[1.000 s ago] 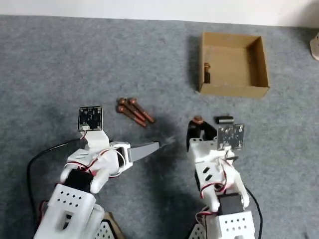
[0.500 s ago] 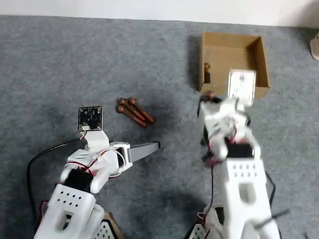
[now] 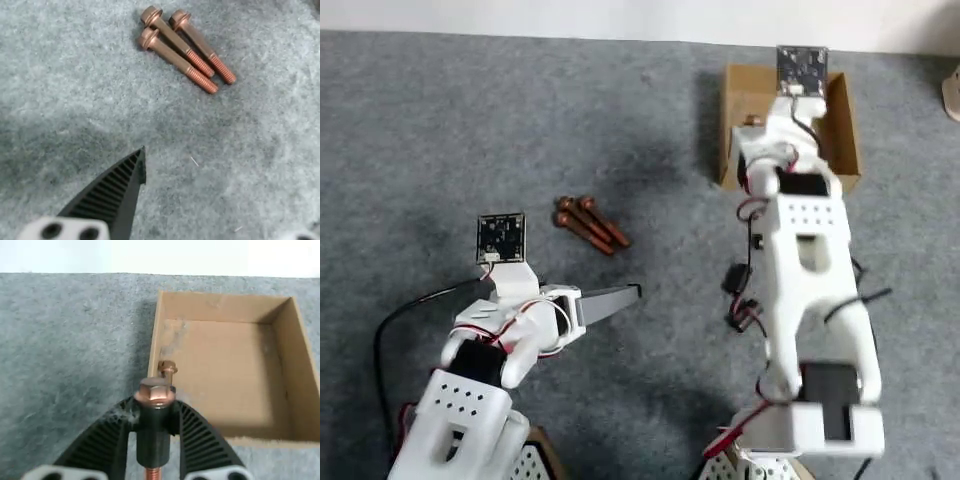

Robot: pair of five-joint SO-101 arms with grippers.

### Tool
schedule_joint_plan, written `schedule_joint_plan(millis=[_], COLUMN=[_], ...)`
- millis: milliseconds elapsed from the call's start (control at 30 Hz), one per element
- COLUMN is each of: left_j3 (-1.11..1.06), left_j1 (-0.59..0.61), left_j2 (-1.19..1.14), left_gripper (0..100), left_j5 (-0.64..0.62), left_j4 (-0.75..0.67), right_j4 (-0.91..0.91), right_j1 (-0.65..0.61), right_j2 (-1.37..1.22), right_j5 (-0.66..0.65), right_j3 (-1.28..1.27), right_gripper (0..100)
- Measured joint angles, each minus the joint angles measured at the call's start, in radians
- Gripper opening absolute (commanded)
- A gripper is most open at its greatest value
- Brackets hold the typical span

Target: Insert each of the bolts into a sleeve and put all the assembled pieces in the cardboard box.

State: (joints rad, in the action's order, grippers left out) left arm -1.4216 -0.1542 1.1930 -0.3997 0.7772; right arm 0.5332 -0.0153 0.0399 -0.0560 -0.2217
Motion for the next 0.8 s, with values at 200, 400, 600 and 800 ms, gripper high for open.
schedule_joint_plan(millis=[200,400,600,800], left_j3=[0.0,0.0,0.0,0.0], left_j1=[0.0,0.0,0.0,0.0], left_j2=[0.0,0.0,0.0,0.0], left_gripper=[54,54,54,54], left_j5=[0.0,0.0,0.0,0.0], left_j4=[0.0,0.0,0.0,0.0], right_j4=[0.0,-0.002,-0.002,-0.002], right_j1=[0.017,0.017,0.026,0.068], right_j2=[-0.247,-0.448,-0.6,-0.735], right_j5=[-0.002,-0.002,-0.002,-0.002], right_j3=[0.245,0.451,0.557,0.64], right_gripper=[0.5,0.5,0.5,0.5])
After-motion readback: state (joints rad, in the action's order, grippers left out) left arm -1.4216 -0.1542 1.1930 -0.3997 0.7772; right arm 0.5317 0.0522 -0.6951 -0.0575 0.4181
